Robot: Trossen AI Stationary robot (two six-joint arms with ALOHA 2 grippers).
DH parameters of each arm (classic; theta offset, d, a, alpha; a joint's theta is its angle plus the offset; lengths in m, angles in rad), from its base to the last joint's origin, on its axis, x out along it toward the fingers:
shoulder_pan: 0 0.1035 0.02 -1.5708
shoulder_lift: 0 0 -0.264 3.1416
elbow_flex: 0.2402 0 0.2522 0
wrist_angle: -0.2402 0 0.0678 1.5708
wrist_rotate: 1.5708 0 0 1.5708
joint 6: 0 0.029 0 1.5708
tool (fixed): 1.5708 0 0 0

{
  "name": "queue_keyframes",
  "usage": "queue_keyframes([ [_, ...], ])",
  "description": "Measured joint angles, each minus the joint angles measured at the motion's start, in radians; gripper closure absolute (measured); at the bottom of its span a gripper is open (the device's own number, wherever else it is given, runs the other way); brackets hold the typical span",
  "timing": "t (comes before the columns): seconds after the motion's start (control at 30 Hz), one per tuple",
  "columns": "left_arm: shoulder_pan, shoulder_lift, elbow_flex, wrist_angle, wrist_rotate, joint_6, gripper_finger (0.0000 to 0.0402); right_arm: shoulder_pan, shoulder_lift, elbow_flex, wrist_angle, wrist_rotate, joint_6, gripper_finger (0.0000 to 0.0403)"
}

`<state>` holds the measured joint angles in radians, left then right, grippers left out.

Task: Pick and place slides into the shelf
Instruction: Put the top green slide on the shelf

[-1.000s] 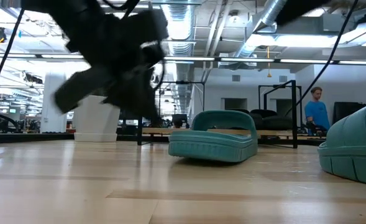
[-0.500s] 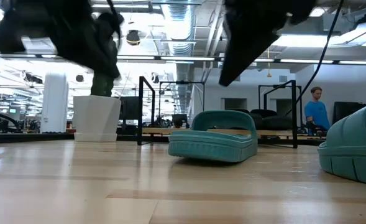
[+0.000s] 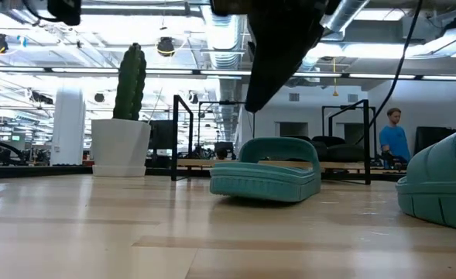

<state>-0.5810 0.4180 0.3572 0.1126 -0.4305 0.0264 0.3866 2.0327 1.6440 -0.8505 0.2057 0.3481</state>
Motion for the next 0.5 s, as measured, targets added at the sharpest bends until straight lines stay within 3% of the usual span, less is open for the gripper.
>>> queue_keyframes([
  [0.23,-0.023,-0.221,-0.089,-0.006,0.006,-0.037,0.0401,-0.038,0.0,0.0,0.0,-0.141,0.077,0.0223],
  [0.37,-0.031,-0.261,-0.113,-0.004,0.017,-0.069,0.0401,-0.049,0.0,0.0,0.04,-0.186,0.153,0.0164],
  [0.5,-0.031,-0.264,-0.114,0.001,0.086,-0.077,0.0401,-0.045,0.0,0.0,0.071,-0.185,0.221,0.0131],
])
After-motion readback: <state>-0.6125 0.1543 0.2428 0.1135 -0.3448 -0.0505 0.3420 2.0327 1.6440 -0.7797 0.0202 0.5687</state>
